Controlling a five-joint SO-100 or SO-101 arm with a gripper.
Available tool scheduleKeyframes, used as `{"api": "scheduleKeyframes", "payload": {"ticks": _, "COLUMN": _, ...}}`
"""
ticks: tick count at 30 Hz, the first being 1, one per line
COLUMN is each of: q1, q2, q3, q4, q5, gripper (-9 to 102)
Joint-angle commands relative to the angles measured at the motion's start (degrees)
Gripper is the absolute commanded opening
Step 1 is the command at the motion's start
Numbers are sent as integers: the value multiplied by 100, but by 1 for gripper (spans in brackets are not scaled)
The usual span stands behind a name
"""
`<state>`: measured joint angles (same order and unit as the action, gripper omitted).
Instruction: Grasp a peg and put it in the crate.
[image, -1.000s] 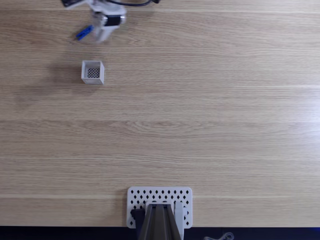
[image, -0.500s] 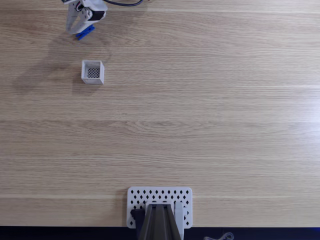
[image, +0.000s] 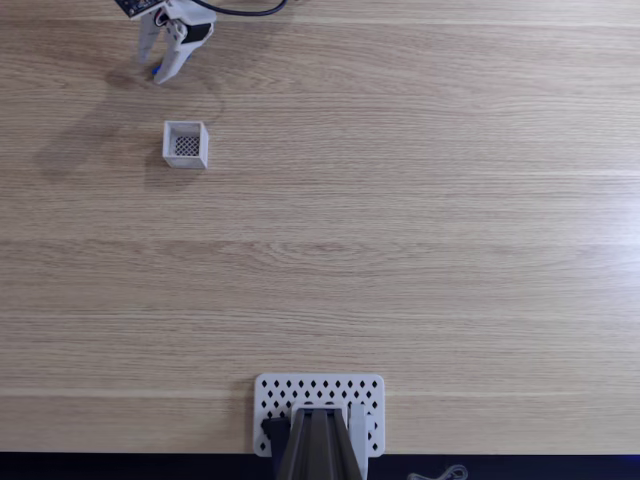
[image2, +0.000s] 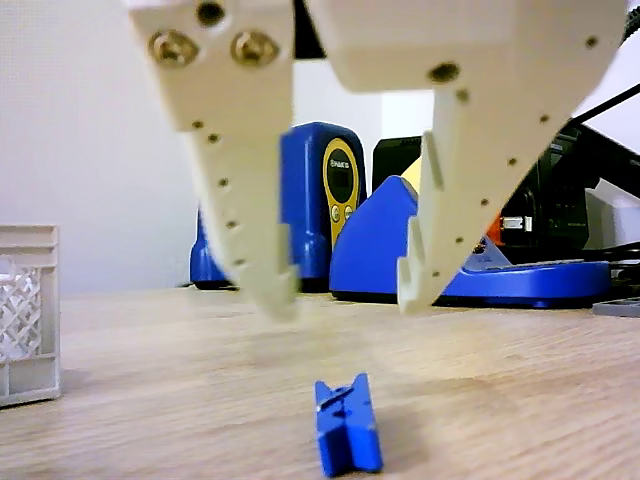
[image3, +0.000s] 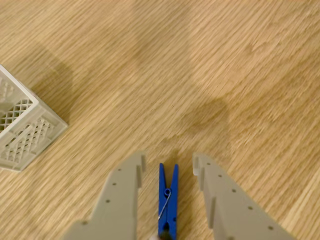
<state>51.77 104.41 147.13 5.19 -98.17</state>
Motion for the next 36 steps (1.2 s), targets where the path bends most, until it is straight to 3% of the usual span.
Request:
{"api": "scheduleKeyframes", "payload": {"ticks": 1, "q1": 53, "q2": 62, "q3": -211, "q4": 255, "q5": -35, "gripper": 16}}
{"api": "scheduleKeyframes", "payload": {"ticks": 6, "q1": 35, "q2": 79, "q3": -255, "q4": 721, "q5": -53, "gripper": 16}}
{"api": "scheduleKeyframes", "payload": {"ticks": 22, "q1": 62, "q2": 9, "q3": -26, "q4": 835, "q5": -62, "gripper": 15}}
{"api": "scheduleKeyframes", "payload": {"ticks": 30, "q1": 62, "q2": -9, "q3": 88, "q4": 826, "q5": -105, "gripper": 0}}
{"api": "scheduleKeyframes", "payload": {"ticks": 36, "q1": 18, "q2": 53, "q3": 9, "q4": 729, "q5": -44, "gripper": 0}}
